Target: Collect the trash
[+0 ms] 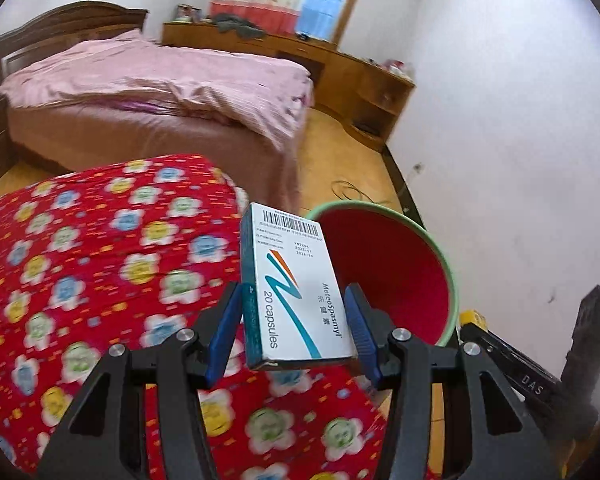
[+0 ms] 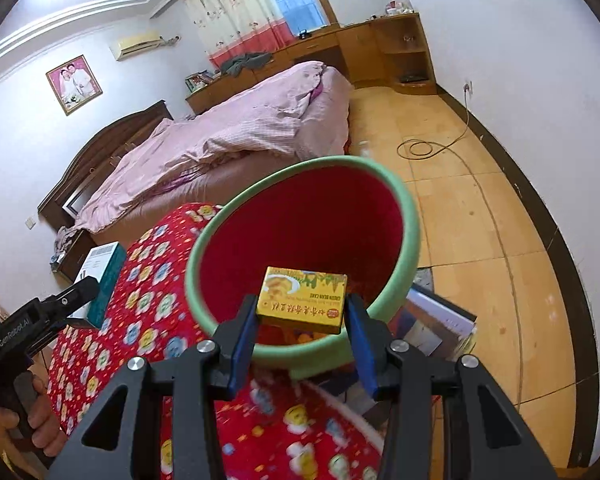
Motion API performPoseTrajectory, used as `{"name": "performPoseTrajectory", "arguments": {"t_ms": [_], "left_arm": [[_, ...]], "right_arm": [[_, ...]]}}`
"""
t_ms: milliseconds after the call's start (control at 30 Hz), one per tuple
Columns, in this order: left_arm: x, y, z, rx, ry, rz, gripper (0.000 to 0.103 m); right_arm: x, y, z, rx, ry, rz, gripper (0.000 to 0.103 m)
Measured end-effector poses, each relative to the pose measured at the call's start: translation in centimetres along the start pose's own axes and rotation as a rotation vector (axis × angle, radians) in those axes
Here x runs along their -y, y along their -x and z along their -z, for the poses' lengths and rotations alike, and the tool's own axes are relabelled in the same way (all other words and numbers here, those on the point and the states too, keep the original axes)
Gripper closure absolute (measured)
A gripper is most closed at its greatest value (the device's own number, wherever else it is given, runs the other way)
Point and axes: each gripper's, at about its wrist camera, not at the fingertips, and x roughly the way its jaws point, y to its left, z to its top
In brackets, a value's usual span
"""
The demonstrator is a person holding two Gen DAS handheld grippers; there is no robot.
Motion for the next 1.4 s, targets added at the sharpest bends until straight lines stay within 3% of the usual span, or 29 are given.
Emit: {"name": "performPoseTrajectory", "arguments": {"t_ms": [333, 667, 1000, 1400], "left_arm": [[3.4, -5.7, -0.4, -0.074, -0.043, 0.038, 0.050], [3.6, -7.0, -0.3, -0.096, -0.049, 0.048, 0.049], [3.2, -3.4, 0.3, -0.071, -0.051, 0.013, 0.049], [0.3, 4.2, 2.1, -0.010, -0.017, -0.071, 0.049]], "right_arm": [[1.7, -2.7, -2.2, -0.009, 0.004, 0.001, 0.056], [1.9, -3.8, -2.4, -0.017, 0.022, 0.007, 0.055], [0.9, -2.4, -2.1, -0.010, 0.043, -0.009, 0.041], [-3.8, 2.6, -0.5, 0.042, 0.114, -0.066, 0.029]]}}
